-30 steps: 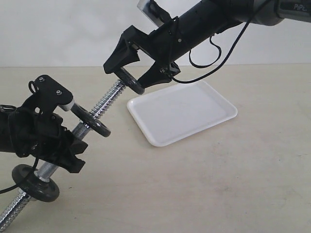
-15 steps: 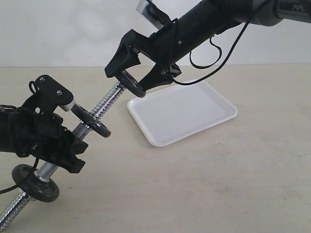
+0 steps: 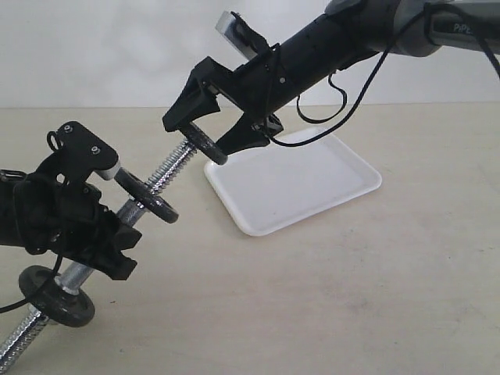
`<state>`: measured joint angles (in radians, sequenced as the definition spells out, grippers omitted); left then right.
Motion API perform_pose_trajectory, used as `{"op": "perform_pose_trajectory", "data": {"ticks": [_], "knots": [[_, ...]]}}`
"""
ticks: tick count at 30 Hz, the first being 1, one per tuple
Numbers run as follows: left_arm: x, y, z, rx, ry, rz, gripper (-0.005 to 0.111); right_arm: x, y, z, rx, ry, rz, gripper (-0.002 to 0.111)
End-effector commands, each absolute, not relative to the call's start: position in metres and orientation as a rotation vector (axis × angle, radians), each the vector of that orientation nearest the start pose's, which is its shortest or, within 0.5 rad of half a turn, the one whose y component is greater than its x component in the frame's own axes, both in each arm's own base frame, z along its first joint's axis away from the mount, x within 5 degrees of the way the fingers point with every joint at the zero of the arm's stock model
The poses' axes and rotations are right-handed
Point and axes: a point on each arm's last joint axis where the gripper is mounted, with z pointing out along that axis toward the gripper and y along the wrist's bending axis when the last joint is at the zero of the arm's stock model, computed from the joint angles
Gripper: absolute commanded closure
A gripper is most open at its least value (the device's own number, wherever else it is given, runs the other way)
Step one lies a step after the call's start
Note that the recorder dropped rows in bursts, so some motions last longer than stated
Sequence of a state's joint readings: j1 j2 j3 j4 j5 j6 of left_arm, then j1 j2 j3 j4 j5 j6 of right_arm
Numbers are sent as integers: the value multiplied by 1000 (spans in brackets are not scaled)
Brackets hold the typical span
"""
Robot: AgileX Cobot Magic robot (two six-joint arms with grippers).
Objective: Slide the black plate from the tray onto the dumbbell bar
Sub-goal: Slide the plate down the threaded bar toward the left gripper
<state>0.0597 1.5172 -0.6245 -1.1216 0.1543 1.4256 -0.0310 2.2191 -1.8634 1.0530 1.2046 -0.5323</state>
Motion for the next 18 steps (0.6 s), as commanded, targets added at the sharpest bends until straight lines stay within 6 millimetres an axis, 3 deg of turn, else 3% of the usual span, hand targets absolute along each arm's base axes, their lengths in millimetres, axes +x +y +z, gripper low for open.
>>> {"op": "perform_pose_trajectory", "data": {"ticks": [1,18], "knots": [[278,7,200,287,2299,53,103,471,64,244,-179,2414,1343,108],[279,9,200,256,2295,62,103,468,84,244,-220,2425,1367,108]]}}
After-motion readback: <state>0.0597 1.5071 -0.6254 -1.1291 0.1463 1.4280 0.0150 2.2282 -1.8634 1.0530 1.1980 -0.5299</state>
